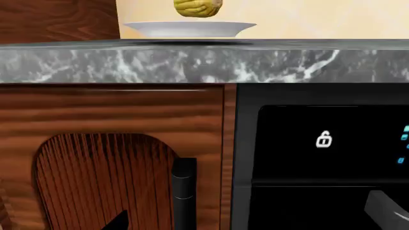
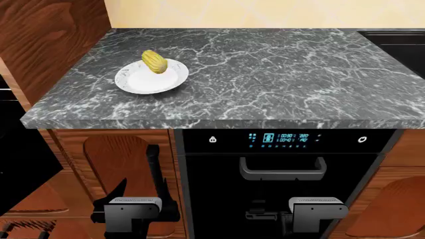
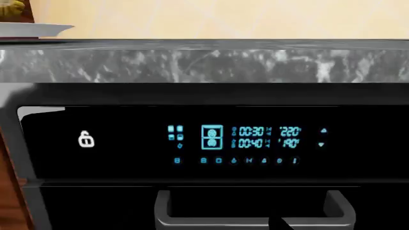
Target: Place the corn on the rack of the oven.
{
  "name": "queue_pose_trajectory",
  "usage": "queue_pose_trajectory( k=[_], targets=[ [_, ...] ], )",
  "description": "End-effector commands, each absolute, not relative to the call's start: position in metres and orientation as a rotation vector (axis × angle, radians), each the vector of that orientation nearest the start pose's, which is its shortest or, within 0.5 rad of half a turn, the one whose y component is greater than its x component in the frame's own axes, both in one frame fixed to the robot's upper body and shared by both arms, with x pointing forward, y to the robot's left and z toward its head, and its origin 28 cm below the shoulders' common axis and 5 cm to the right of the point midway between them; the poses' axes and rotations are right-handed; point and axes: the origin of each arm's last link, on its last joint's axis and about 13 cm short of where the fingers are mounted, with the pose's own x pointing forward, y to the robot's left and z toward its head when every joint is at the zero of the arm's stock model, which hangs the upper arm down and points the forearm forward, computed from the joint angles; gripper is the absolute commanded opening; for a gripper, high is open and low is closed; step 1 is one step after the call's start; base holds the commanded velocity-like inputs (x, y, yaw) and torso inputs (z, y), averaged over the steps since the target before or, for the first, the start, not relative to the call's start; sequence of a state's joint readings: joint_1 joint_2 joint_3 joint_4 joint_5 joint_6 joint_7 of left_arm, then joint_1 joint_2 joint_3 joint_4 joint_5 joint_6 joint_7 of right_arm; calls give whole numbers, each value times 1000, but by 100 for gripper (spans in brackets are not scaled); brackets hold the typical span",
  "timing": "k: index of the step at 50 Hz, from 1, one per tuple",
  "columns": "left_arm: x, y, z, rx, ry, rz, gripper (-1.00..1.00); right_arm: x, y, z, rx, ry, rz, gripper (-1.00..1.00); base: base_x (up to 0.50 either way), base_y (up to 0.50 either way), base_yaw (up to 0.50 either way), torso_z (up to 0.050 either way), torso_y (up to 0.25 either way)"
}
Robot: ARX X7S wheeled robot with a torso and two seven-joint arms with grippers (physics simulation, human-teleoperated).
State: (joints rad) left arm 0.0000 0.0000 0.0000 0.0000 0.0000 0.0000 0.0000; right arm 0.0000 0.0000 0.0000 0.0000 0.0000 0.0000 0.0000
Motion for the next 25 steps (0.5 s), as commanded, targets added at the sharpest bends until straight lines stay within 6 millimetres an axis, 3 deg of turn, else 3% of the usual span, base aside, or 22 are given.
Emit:
queue_pose_trajectory(
  k=[1,15,25],
  targets=[
    [210,206,13,-2,0,-1,100,211,-96,13,2,0,-5,100,0,0,0,0,0],
    [211,206,14,-27,9,1,100,212,-97,12,3,6,-1,100,0,11,0,0,0],
    [211,206,14,-30,12,4,100,212,-98,13,4,7,-6,100,0,394,0,0,0]
  ],
)
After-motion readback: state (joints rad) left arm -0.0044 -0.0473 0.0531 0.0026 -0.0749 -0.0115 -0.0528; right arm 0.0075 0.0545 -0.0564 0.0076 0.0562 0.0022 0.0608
